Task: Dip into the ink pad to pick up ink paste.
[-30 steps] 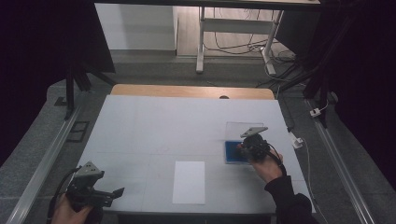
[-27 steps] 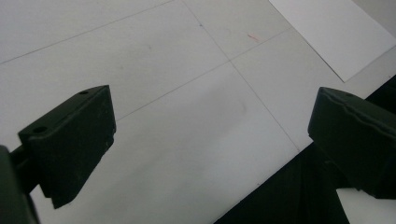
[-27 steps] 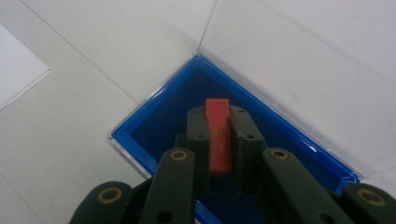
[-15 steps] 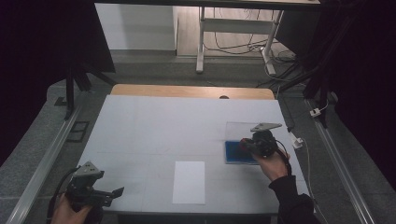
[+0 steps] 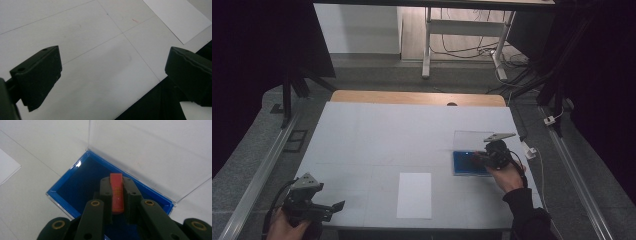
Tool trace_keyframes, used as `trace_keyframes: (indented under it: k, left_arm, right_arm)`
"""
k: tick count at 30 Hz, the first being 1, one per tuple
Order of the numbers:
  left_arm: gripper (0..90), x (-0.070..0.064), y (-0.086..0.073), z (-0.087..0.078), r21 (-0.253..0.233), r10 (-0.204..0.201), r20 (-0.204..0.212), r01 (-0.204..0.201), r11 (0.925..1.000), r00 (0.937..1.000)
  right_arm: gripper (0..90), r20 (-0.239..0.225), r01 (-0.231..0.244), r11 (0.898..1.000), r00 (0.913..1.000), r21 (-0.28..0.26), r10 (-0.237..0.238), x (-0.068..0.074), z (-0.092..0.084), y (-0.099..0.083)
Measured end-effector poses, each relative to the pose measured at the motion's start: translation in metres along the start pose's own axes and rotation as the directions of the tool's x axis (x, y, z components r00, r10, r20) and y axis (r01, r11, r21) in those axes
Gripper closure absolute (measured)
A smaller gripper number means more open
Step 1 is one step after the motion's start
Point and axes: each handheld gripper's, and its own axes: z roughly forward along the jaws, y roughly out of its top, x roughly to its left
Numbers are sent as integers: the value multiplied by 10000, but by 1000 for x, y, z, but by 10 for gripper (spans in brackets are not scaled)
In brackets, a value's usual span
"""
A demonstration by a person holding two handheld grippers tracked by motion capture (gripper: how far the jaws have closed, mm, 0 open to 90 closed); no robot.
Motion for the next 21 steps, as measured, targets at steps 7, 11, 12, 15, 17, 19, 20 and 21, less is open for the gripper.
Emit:
trace_keyframes:
  k: [7, 11, 12, 15, 17, 19, 20, 21]
  left_arm:
    - [16, 0, 0, 0, 26, 19, -8, -19, 10000, 10000]
    - [16, -1, 0, 0, 56, 24, -7, -24, 10000, 10000]
    - [16, -1, 0, 0, 62, 30, -14, -30, 10000, 10000]
    - [16, -1, 0, 1, 76, 31, -24, -30, 10000, 10000]
    - [17, -1, 0, 1, 88, 39, -37, -39, 10000, 10000]
    - [17, -1, 1, 1, 101, 58, -54, -58, 9999, 10000]
    - [17, -1, 1, 1, 106, 56, -45, -56, 9999, 10000]
    - [17, -1, 1, 1, 105, 56, -43, -55, 9999, 10000]
  right_arm:
    - [804, 69, -256, 9995, 9997, 186, 255, 0, 2, 2]
    - [806, 373, 34, 9995, 9993, 324, -46, 5, 3, 3]
    - [806, 491, 172, 9993, 9986, 344, -189, 7, 3, 4]
    - [806, 877, 673, 9965, 9936, 503, -716, 15, 4, 5]
    - [806, 1064, 945, 9936, 9892, 613, -1006, 19, 5, 6]
    - [806, 1165, 1076, 9919, 9865, 682, -1150, 22, 6, 6]
    - [806, 1257, 1149, 9907, 9844, 724, -1234, 23, 6, 7]
    - [806, 1279, 1174, 9904, 9837, 733, -1261, 24, 6, 7]
